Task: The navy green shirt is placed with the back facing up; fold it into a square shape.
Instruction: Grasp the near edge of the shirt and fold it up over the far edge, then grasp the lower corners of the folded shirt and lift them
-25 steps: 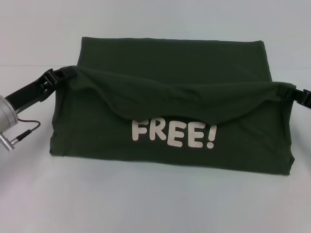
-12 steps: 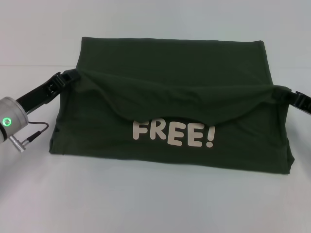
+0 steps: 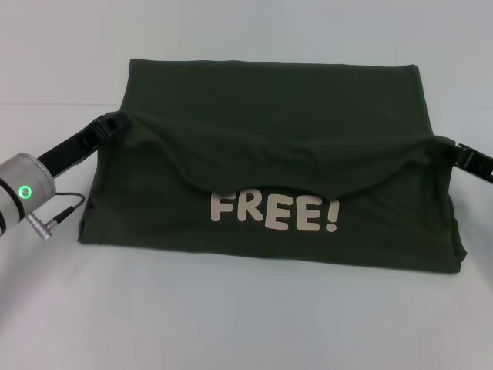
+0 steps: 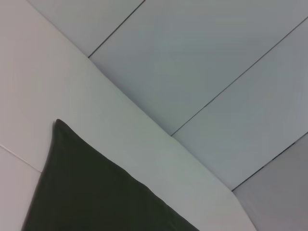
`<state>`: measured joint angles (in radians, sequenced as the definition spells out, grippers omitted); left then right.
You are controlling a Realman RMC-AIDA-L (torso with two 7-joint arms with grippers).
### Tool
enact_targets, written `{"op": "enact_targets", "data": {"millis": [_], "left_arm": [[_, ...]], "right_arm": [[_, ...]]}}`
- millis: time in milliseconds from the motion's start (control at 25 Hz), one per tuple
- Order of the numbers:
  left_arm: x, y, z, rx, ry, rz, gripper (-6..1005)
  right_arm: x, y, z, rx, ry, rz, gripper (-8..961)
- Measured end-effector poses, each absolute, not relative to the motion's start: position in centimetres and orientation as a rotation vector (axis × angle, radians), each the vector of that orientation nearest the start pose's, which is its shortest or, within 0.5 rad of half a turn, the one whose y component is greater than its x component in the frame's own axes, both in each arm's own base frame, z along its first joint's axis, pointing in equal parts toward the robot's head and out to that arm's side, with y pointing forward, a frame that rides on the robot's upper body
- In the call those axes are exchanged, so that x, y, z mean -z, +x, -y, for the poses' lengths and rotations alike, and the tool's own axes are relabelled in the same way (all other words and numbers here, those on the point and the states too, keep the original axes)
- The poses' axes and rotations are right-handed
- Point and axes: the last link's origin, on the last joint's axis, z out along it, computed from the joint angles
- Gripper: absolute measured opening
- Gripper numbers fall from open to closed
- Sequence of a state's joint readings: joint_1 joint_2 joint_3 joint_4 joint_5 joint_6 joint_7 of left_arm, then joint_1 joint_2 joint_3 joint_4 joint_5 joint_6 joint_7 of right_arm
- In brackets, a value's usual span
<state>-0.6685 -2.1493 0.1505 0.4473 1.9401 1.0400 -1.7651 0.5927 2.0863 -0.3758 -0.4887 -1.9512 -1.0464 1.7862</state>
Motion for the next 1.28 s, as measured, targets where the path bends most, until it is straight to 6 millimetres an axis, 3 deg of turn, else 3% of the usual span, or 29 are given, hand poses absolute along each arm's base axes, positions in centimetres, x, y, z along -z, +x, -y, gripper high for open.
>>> {"op": "enact_targets", "data": {"millis": [840,960,1280], "left_arm": [[1.7,-29.5,-40.2,1.042,-1.652,1.491,24],[1.7,-29.6,-40.1,1.044,-1.646,1.497,133],[1.3,-31.2,-39.1,1.017,-1.618,1.514,404]], "right_arm": [[-0.4,32.0,-39.4,-0.742,-1.866,-1.401,219],[-0.3,32.0,-39.3,-0.743,-1.867,-1.411,226],[-1.1,33.0,-37.6,-0.825,-1.855,-1.443,448]]}}
